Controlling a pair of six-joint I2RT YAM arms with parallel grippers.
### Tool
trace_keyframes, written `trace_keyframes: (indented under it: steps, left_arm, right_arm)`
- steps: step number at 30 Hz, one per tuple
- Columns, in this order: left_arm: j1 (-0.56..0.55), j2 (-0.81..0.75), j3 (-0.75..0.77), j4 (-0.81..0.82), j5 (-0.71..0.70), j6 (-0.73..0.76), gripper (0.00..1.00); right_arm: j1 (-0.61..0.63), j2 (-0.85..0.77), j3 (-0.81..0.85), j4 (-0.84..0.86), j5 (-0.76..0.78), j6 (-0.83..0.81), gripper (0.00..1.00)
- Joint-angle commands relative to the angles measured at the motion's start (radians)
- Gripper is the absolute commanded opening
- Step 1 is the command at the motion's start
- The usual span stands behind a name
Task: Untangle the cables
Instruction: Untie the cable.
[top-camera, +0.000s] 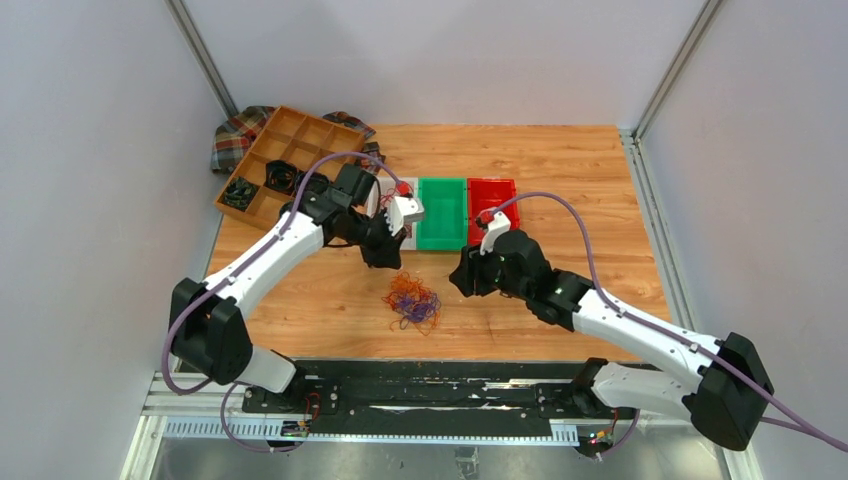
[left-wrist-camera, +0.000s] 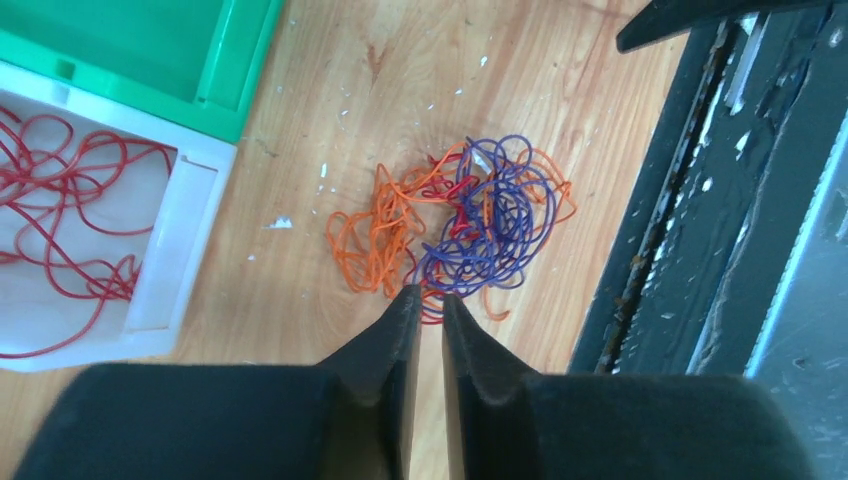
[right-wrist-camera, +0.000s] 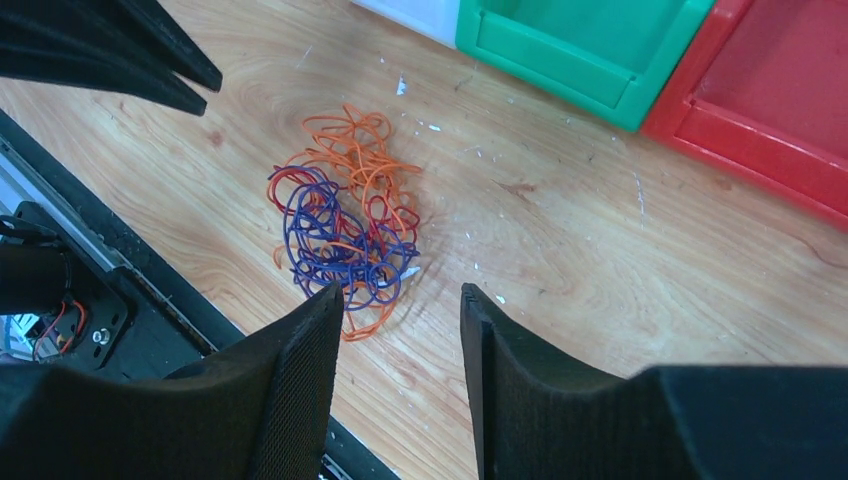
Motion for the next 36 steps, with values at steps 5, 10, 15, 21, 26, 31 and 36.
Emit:
trace_keyframes:
  steps: [5,10,15,21,26,31,36]
  left_arm:
    - [-0.005,0.077,-0.057,0.006,-0.14,0.11,0.5]
    - [-0.004,0.197,0.002,0.019,-0.165,0.177,0.53]
    - [-0.005,0.246,0.038,0.054,-0.134,0.205,0.49]
    - [-0.005,0.289,0.034,0.06,-0.115,0.224,0.3]
    - [-0.007,0.281,-0.012,0.066,-0.123,0.257,0.32]
    - [-0.008,0.263,-0.034,0.124,-0.145,0.209,0.35]
    - [-0.008,0.258,-0.017,0.128,-0.124,0.172,0.51]
  right_arm:
    - [0.077,-0.002,0.024,0.014,0.133,0.014,0.51]
    - [0.087,-0.041,-0.02,0.017,0.166,0.037,0.52]
    - [0.094,-0.075,-0.05,-0.002,0.182,0.048,0.51]
    - [0.094,-0.11,-0.073,-0.019,0.195,0.058,0.48]
    - [0.094,-0.119,-0.075,-0.027,0.198,0.058,0.48]
    - [0.096,-0.125,-0.075,-0.026,0.194,0.061,0.48]
    - [0.096,-0.128,-0.07,-0.028,0.19,0.06,0.47]
